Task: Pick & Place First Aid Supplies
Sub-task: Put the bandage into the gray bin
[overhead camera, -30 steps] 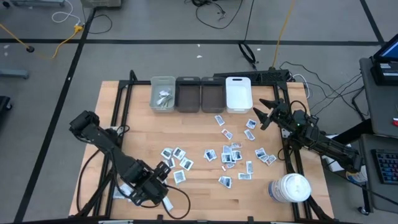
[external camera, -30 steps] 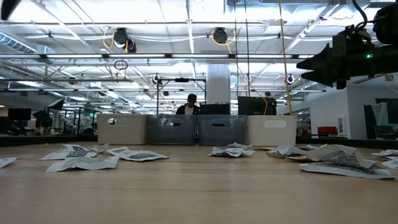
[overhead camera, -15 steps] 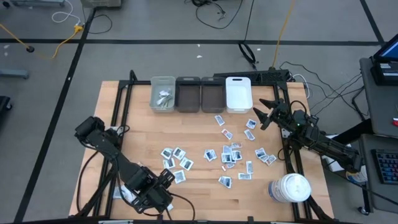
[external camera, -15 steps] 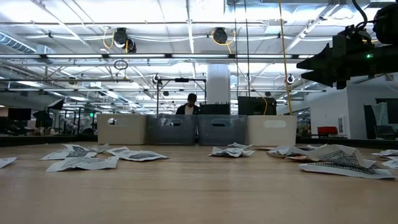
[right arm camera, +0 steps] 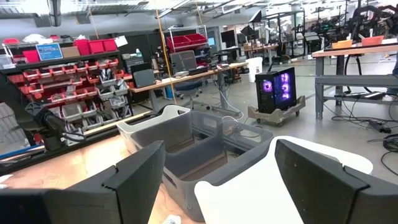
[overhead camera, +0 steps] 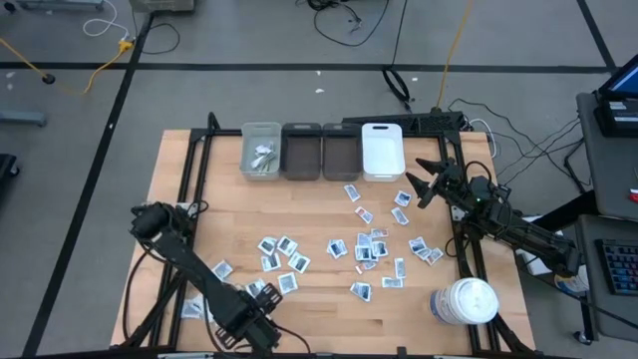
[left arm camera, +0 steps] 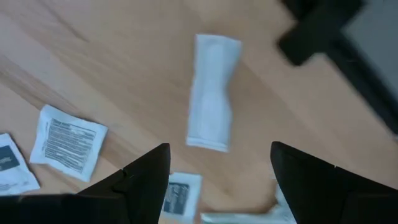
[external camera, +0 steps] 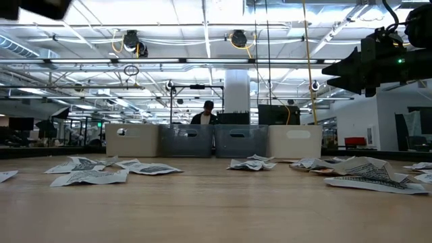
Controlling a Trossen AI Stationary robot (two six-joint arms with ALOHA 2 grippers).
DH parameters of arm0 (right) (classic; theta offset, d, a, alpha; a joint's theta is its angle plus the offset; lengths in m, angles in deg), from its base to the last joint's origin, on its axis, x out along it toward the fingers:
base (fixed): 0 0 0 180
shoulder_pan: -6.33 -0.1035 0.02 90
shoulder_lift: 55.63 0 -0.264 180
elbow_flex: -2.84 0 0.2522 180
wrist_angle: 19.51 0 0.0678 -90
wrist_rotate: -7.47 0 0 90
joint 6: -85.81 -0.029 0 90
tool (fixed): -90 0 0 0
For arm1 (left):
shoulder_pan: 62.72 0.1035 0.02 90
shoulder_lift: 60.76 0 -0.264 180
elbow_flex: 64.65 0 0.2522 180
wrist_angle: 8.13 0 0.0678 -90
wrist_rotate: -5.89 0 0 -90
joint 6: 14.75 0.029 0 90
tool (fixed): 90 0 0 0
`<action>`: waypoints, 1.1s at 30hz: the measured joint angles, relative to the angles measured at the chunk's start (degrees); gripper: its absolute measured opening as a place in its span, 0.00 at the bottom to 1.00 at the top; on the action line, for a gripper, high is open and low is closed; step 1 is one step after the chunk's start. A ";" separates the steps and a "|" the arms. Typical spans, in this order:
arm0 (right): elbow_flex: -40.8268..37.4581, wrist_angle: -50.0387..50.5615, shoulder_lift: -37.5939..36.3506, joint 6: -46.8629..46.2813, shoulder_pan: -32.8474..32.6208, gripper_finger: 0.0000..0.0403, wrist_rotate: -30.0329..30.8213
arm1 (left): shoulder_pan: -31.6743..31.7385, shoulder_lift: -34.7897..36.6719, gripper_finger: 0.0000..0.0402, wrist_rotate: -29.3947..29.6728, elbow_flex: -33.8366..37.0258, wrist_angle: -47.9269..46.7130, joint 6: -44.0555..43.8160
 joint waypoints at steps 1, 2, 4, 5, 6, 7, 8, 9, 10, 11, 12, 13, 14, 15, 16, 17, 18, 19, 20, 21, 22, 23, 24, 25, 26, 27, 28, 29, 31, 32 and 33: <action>0.02 0.00 0.01 0.00 -0.01 0.74 -0.01 | -0.02 -0.86 0.69 0.55 0.02 0.14 0.00; 0.01 0.00 0.00 0.00 0.00 0.74 0.00 | 0.00 -1.63 0.69 1.13 0.04 0.26 0.00; -0.01 0.00 -0.01 0.00 -0.01 0.74 0.01 | -0.03 -3.13 0.69 1.94 0.04 0.53 -0.02; -0.01 0.00 -0.01 0.00 0.01 0.74 -0.01 | -0.05 -3.81 0.69 2.26 0.04 0.73 -0.04; 0.01 0.00 0.01 0.00 0.00 0.74 -0.01 | -0.07 -4.46 0.69 2.51 0.04 0.85 -0.13; 0.02 0.00 0.01 0.00 0.02 0.74 -0.01 | -0.17 -5.11 0.70 2.56 0.04 1.08 -0.24; 0.00 0.00 0.00 0.00 -0.01 0.74 0.00 | -0.31 -5.65 0.70 2.57 0.05 1.31 -0.36; 0.01 0.00 0.00 0.00 -0.01 0.74 -0.01 | -0.44 -6.12 0.70 2.57 0.04 1.65 -0.35; 0.01 0.00 0.01 0.00 0.00 0.74 0.01 | -0.53 -6.54 0.70 2.57 0.06 2.11 -0.37; 0.02 0.00 0.01 0.00 -0.01 0.74 -0.01 | -0.68 -6.84 0.69 2.59 0.05 2.65 -0.37; 0.02 0.00 0.01 0.00 -0.01 0.74 -0.01 | -0.82 -7.13 0.69 2.59 0.05 3.13 -0.37; 0.01 0.00 0.01 0.00 -0.01 0.74 0.01 | -0.87 -7.47 0.68 2.59 0.06 3.57 -0.35; 0.00 0.00 -0.01 0.00 0.00 0.74 -0.01 | -0.89 -7.73 0.68 3.02 0.04 4.02 -0.37; 0.00 0.00 0.01 0.00 -0.01 0.74 -0.01 | -1.04 -8.04 0.67 3.84 0.04 4.38 -0.44; -0.01 0.00 -0.01 0.00 -0.01 0.74 -0.01 | -1.10 -8.32 0.66 4.39 0.02 4.69 -0.76; 0.00 0.00 0.00 0.00 -0.01 0.74 0.00 | -1.13 -8.36 0.65 4.97 0.02 4.66 -1.15; 0.01 0.00 0.00 0.00 0.00 0.74 0.00 | -1.18 -8.36 0.64 5.42 0.02 4.63 -1.32; 0.01 0.00 0.01 0.00 0.02 0.74 -0.01 | -1.18 -8.36 0.61 5.42 0.02 4.64 -1.31; -0.01 0.00 0.01 0.00 0.01 0.74 0.01 | -1.18 -8.36 0.59 5.39 0.02 4.65 -1.24; 0.00 0.00 0.01 0.00 0.01 0.74 -0.01 | -1.18 -8.36 0.56 5.40 0.02 4.66 -1.22; 0.02 0.00 0.01 0.00 -0.01 0.74 -0.01 | -1.19 -8.36 0.52 5.54 0.02 4.61 -1.22; 0.00 0.00 -0.01 0.00 -0.01 0.74 -0.01 | -1.17 -8.36 0.49 5.60 0.02 4.57 -1.22; 0.02 0.00 -0.01 0.00 -0.01 0.74 -0.01 | -1.13 -8.36 0.45 5.64 0.02 4.55 -1.25; -0.01 0.00 0.00 0.00 -0.01 0.74 -0.01 | -1.13 -8.38 0.41 5.65 0.02 4.53 -1.40; 0.02 0.00 0.01 0.00 -0.01 0.74 0.00 | -1.13 -8.38 0.37 5.46 0.04 4.53 -1.46; 0.01 0.00 0.00 0.00 -0.01 0.74 0.00 | -1.13 -8.41 0.33 5.07 0.04 4.53 -1.46; 0.00 0.00 0.01 0.00 0.00 0.74 -0.01 | -1.13 -8.41 0.29 4.84 0.04 4.53 -1.49; 0.02 0.00 0.00 0.00 0.00 0.74 0.00 | -1.13 -8.43 0.25 4.87 0.04 4.51 -1.49; 0.00 0.00 -0.01 0.00 -0.01 0.74 -0.01 | -1.09 -8.45 0.18 4.88 0.04 4.52 -1.49; 0.02 0.00 0.00 0.00 0.00 0.74 0.00 | -1.08 -8.45 0.15 4.90 0.04 4.51 -1.44; 0.02 0.00 0.01 0.00 -0.01 0.74 -0.01 | -1.08 -8.45 0.12 4.88 0.04 4.53 -1.33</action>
